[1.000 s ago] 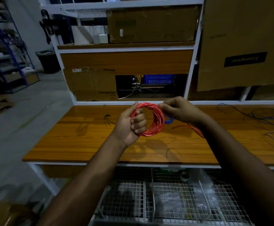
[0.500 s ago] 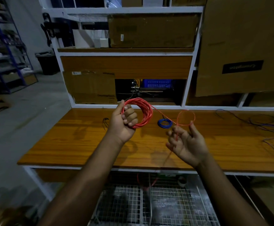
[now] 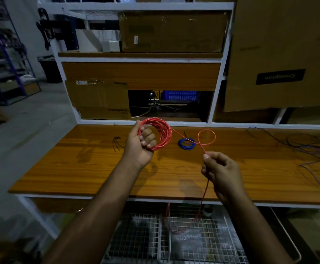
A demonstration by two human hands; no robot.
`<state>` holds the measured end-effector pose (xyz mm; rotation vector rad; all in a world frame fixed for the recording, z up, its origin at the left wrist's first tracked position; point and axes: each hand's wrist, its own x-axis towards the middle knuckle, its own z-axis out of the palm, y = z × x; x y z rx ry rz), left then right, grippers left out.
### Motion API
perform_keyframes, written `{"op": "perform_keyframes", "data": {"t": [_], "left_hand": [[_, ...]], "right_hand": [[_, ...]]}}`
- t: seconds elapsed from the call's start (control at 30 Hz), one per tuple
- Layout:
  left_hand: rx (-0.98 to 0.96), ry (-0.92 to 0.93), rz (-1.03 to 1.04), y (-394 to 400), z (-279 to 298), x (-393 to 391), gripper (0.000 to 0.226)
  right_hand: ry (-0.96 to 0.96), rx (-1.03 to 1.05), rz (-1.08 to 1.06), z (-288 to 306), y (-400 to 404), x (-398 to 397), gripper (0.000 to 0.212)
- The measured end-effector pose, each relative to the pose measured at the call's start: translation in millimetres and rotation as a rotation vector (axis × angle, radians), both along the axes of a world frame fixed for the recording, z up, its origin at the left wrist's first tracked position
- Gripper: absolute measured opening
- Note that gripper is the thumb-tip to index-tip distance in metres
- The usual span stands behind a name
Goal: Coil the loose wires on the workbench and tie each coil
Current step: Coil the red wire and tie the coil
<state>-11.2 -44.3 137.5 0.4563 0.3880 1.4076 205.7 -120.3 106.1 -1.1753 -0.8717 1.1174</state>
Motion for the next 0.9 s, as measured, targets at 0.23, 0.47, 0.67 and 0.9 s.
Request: {"op": "perform_keyframes", "data": {"t": [0.23,0.47,0.67,0.9], "left_hand": [[-0.017,0.115,0.014,2,1,28,0.04],[0.006,0.088,0.002,11,5,48,0.041],[0.014,0.079,-0.004,18,8,70,0.042],[0.0,0.13,0.006,24,6,81,0.041]], "right_hand": [[-0.532,0.23,-0.333,17,16,30,0.009],[-0.812,-0.015,-0.095,19,41,68,0.027],[-1.423,-0.125,0.667,26,37,70,0.027],[-1.12,0.304,1.045,81,4,67,0.024]]}}
